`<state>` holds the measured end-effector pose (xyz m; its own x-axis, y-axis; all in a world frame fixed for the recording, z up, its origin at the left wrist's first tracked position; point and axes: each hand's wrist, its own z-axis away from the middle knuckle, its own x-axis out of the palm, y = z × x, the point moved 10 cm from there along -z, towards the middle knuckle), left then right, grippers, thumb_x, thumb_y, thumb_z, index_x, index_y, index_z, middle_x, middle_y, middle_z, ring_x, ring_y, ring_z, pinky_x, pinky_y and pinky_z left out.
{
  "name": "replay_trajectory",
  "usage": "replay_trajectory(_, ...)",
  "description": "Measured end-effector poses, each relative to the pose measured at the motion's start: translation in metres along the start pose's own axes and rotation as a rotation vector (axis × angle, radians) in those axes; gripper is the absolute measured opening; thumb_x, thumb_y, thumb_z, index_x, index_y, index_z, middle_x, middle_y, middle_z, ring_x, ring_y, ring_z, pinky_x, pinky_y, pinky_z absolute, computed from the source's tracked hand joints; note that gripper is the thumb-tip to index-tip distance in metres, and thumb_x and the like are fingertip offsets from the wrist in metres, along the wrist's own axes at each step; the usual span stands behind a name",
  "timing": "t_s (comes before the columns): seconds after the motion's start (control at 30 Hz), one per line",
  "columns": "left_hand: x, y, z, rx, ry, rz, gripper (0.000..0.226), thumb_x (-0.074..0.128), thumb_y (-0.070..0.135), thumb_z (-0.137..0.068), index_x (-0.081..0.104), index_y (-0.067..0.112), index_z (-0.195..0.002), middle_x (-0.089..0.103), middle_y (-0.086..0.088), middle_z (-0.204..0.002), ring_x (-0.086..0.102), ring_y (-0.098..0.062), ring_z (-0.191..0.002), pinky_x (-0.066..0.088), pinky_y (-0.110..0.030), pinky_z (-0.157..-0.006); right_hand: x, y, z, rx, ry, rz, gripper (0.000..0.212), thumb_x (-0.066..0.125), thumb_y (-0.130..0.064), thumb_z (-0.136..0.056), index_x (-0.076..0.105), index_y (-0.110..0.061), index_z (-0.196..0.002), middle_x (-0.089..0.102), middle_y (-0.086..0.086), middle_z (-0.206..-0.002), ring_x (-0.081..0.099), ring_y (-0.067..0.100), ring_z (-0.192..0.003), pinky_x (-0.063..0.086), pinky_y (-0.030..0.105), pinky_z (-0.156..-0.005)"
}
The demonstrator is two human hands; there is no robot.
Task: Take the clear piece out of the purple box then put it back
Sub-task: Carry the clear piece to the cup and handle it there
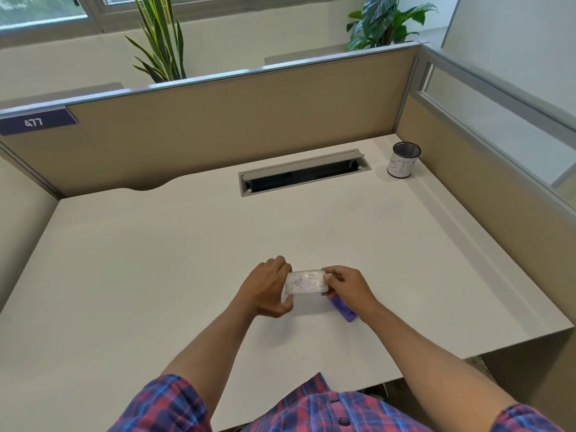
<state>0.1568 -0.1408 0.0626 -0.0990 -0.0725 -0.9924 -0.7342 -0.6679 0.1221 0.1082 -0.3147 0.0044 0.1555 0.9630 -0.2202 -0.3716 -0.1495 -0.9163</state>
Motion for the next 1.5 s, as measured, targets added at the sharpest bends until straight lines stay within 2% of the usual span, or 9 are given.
replay_trajectory(0.13,-0.003,0.008,-0.018,0.036,-0.003,-0.009,0.044,0.055,0.046,-0.073,0.058,0.014,-0.104,0.054,-0.002,-0.096,0.053,-0.024,-0.076,0.051,-0.038,-0.068,-0.014,0.002,0.000,0.046,0.014,-0.150,0.017,0.060,-0.005,-0.098,0.071,-0.001,-0.110,0.077,0.023,-0.094,0.075,0.037,-0.076,0.061,0.025,-0.061)
replay_trajectory(0.27,-0.005,0.017,-0.036,0.072,0.011,0.017,0.046,0.054,0.044,-0.075,0.058,0.016,-0.111,0.055,-0.001,-0.101,0.055,-0.023,-0.081,0.052,-0.038,-0.070,-0.034,0.006,-0.005,0.040,0.079,-0.175,0.016,0.061,-0.002,-0.096,0.072,-0.001,-0.108,0.076,0.022,-0.099,0.075,0.037,-0.081,0.061,0.026,-0.062)
replay_trajectory(0.4,-0.008,0.024,-0.055,0.080,0.062,0.067,0.058,0.057,0.044,-0.078,0.057,0.015,-0.128,0.060,-0.004,-0.108,0.061,-0.024,-0.088,0.054,-0.036,-0.073,-0.058,0.007,-0.013,0.021,0.163,-0.181,0.017,0.063,-0.001,-0.095,0.072,0.002,-0.109,0.075,0.023,-0.093,0.074,0.028,-0.070,0.059,0.028,-0.060)
replay_trajectory(0.5,-0.010,0.024,-0.070,0.043,0.092,0.122,0.066,0.057,0.049,-0.082,0.054,0.014,-0.137,0.061,-0.005,-0.116,0.063,-0.024,-0.096,0.055,-0.037,-0.080,-0.078,0.002,-0.016,0.009,0.223,-0.203,0.016,0.063,-0.002,-0.094,0.072,0.000,-0.107,0.076,0.019,-0.087,0.074,0.026,-0.067,0.059,0.030,-0.060)
replay_trajectory(0.73,-0.013,0.038,-0.112,0.059,0.148,0.124,0.066,0.055,0.057,-0.090,0.055,0.014,-0.140,0.066,-0.005,-0.118,0.065,-0.026,-0.099,0.055,-0.037,-0.081,-0.121,-0.006,-0.027,-0.013,0.337,-0.214,0.015,0.063,-0.001,-0.094,0.072,0.000,-0.105,0.075,0.014,-0.082,0.073,0.023,-0.062,0.057,0.026,-0.056)
replay_trajectory(0.9,-0.014,0.050,-0.144,0.087,0.145,0.135,0.065,0.055,0.054,-0.093,0.053,0.013,-0.143,0.066,-0.006,-0.121,0.065,-0.027,-0.101,0.055,-0.038,-0.082,-0.144,0.000,-0.036,0.008,0.398,-0.256,0.016,0.064,-0.003,-0.093,0.072,0.000,-0.107,0.076,0.015,-0.084,0.073,0.022,-0.062,0.058,0.025,-0.055)
replay_trajectory(1.2,-0.012,0.060,-0.219,0.106,0.102,0.177,0.061,0.059,0.044,-0.093,0.050,0.014,-0.145,0.065,-0.005,-0.122,0.065,-0.029,-0.100,0.057,-0.041,-0.081,-0.181,-0.006,-0.067,0.014,0.365,-0.440,0.019,0.065,-0.003,-0.094,0.069,0.003,-0.112,0.076,0.021,-0.090,0.074,0.027,-0.070,0.060,0.028,-0.060)
replay_trajectory(1.37,-0.014,0.069,-0.265,0.112,0.094,0.167,0.058,0.059,0.040,-0.095,0.048,0.015,-0.147,0.065,-0.005,-0.122,0.065,-0.028,-0.097,0.057,-0.040,-0.079,-0.209,-0.015,-0.091,-0.005,0.353,-0.461,0.023,0.067,-0.003,-0.093,0.067,0.004,-0.115,0.076,0.026,-0.092,0.075,0.029,-0.075,0.062,0.030,-0.067)
replay_trajectory(1.5,-0.018,0.076,-0.304,0.108,0.124,0.165,0.057,0.060,0.038,-0.096,0.047,0.015,-0.148,0.066,-0.005,-0.121,0.066,-0.028,-0.095,0.056,-0.039,-0.077,-0.237,-0.020,-0.116,-0.011,0.391,-0.481,0.025,0.068,-0.001,-0.091,0.065,0.006,-0.115,0.074,0.030,-0.095,0.075,0.029,-0.072,0.062,0.028,-0.065)
